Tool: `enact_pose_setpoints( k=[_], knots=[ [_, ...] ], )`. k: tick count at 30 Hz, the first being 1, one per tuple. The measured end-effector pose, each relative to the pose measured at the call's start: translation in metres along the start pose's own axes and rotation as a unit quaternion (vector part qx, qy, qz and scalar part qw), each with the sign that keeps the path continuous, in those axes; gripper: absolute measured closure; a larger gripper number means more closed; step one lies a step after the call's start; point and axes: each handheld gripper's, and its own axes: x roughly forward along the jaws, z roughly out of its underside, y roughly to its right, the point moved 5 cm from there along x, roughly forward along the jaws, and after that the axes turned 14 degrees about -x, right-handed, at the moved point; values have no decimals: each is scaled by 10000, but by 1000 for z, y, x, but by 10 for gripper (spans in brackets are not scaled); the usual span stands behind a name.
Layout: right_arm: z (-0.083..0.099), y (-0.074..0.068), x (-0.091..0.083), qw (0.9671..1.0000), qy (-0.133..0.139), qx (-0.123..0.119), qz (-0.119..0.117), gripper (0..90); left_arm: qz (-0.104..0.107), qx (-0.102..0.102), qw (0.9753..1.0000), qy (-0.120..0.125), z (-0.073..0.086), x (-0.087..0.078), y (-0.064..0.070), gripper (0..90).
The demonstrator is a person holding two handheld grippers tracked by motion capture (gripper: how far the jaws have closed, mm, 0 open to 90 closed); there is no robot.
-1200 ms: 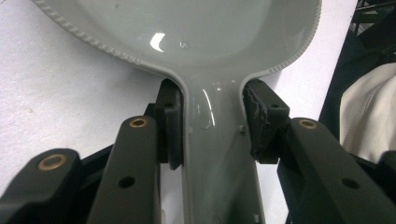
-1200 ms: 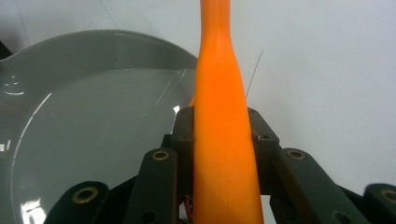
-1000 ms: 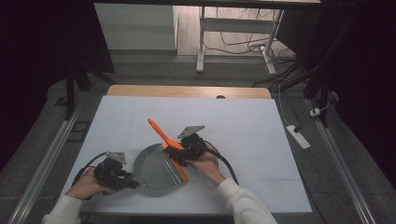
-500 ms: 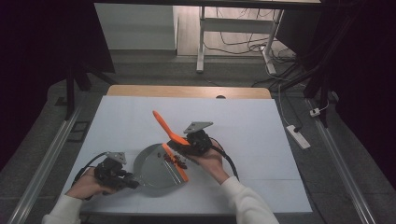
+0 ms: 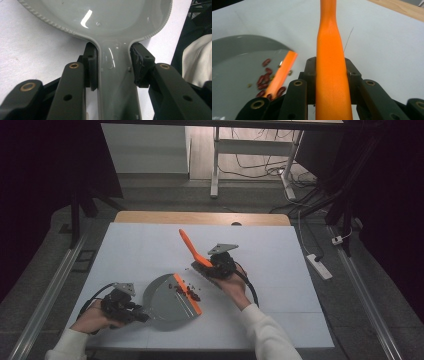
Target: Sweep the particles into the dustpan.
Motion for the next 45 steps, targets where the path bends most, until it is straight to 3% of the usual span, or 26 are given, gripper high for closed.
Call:
enact_pose_setpoints(
  k=[10,16,21,30,35,38,41,45],
  knots=[
    [-8,21,38,9996,-260,44,46,702,12,-2,10000,3,0,0,0,616],
    [-15,9,49,9989,-354,-149,-278,703,18,10,10000,2,0,0,0,616],
    [-16,-7,46,9972,-444,-348,-491,702,16,8,10000,2,0,0,0,615],
    [-11,-32,34,9935,-353,-662,-855,702,5,-2,10000,12,0,0,0,616],
    [-11,-43,31,9926,-245,-610,-1022,702,2,7,10000,1,0,1,-1,615],
    [-14,-49,27,9907,-80,-428,-1289,703,0,-11,10000,-1,0,1,-1,616],
    [-17,-54,24,9903,-90,-627,-1237,703,-6,0,10000,2,0,1,-1,615],
    [-20,-46,15,9934,44,-497,-1036,703,-6,-11,10000,0,0,1,-1,616]
  ],
)
